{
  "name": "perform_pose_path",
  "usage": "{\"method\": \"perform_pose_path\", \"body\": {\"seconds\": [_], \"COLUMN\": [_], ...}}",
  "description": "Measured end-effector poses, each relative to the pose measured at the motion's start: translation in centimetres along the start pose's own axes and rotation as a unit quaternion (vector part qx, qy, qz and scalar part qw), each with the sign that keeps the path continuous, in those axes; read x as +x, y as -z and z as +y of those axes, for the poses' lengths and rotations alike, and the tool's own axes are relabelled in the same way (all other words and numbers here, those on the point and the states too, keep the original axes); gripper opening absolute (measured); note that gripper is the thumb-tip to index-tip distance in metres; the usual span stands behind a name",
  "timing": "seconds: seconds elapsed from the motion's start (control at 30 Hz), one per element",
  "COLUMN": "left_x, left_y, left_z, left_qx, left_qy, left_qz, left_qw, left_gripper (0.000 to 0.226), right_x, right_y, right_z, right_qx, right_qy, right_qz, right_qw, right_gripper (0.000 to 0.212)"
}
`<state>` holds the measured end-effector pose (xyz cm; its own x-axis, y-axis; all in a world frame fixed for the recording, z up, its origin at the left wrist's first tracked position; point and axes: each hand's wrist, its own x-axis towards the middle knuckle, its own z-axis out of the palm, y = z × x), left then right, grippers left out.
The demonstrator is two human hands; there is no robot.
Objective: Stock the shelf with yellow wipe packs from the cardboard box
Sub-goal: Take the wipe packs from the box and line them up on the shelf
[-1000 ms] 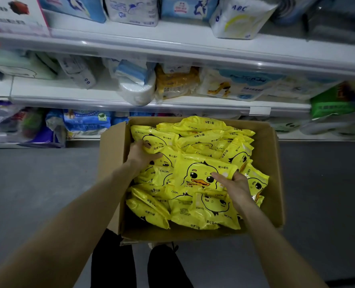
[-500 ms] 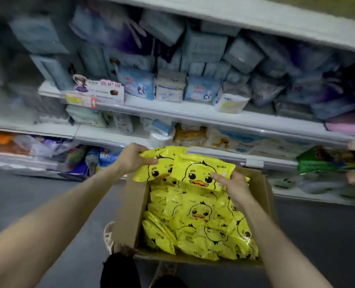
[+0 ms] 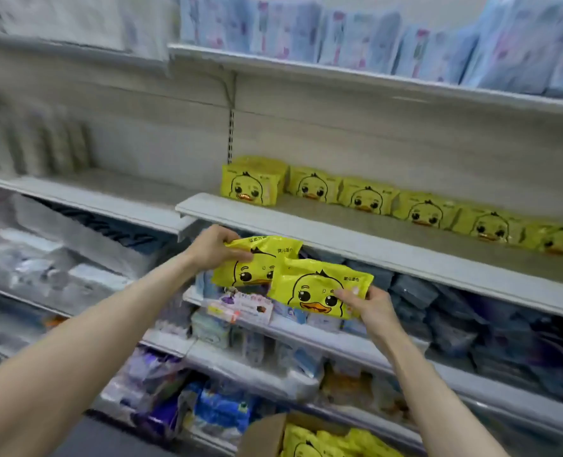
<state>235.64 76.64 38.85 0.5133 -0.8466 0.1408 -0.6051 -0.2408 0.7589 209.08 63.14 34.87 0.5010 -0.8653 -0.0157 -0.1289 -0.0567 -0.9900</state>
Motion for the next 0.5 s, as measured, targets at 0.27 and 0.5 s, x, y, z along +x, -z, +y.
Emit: {"method": "perform_pose_path", "body": {"seconds": [0.27,0.5], "left_x": [7.7,15.5], "left_y": [9.1,11.8], "left_z": [0.5,-2.3], "left_qx": [0.022,0.043], "left_qy": [-0.052,-0.064], "left_qz": [0.043,0.022], "left_qw": [0.997,0.997], "left_gripper": [0.018,0.024], "right_x": [5.1,10.3], "right_y": [-7.1,-12.3], "right_z": [-7.7,-10.0], "right_qx": [0.006,-0.002], "right_qy": [0.07,0.075], "right_qz": [0.014,0.031], "right_qw": [0.997,0.997], "right_gripper": [0.01,0.015]}}
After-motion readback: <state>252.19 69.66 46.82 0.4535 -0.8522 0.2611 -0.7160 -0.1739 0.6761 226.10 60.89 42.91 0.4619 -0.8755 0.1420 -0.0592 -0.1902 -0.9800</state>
